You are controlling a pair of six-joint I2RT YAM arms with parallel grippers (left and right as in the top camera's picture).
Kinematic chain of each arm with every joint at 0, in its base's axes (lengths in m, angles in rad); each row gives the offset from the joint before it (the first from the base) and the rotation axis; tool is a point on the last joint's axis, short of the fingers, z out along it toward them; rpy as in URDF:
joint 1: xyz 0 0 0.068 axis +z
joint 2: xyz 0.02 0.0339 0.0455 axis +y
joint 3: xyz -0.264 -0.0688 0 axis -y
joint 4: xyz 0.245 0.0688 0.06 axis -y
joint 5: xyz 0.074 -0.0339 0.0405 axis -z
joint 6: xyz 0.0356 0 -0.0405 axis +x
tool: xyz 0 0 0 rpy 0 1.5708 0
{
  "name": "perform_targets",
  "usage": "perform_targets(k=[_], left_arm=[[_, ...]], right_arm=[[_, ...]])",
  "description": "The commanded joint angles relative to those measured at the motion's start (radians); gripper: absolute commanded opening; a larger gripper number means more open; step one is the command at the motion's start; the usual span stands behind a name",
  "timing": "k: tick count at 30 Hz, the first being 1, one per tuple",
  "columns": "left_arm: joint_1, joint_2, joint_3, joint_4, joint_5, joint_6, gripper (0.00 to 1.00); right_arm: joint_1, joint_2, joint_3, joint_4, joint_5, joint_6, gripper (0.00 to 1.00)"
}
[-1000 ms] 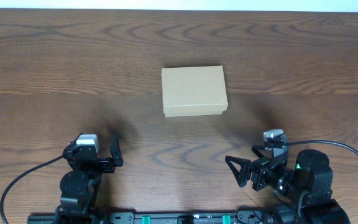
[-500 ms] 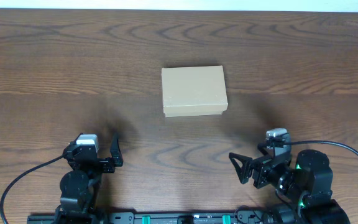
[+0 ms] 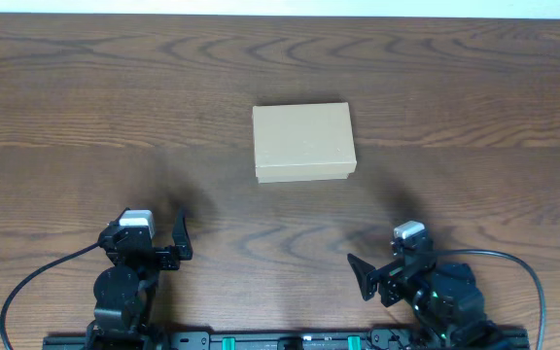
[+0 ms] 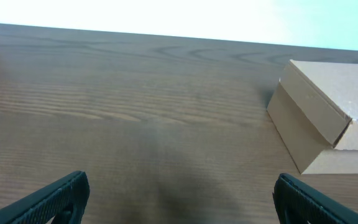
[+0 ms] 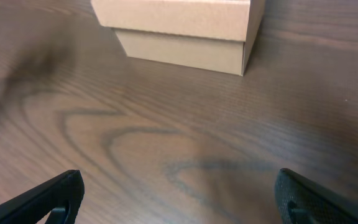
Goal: Pack container
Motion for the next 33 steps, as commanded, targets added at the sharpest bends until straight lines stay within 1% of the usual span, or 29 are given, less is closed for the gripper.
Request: perform_targets(k=[1,5,33], left_arm=[[0.005,-0.008,-0.026,-0.002,-0.006,0.021,0.95],[0.005,-0.008,-0.026,-0.002,-0.006,0.021,0.95],[0.005,-0.008,-0.026,-0.002,-0.006,0.021,0.95]], right_arm=[[0.014,-0.055,-0.072,0.05,0.028,0.011,0.99],[0.014,-0.097,-0.094,0.068,0.032,0.035,0.99],[0.012,-0.096,-0.094,0.068,0.033,0.034,0.99]])
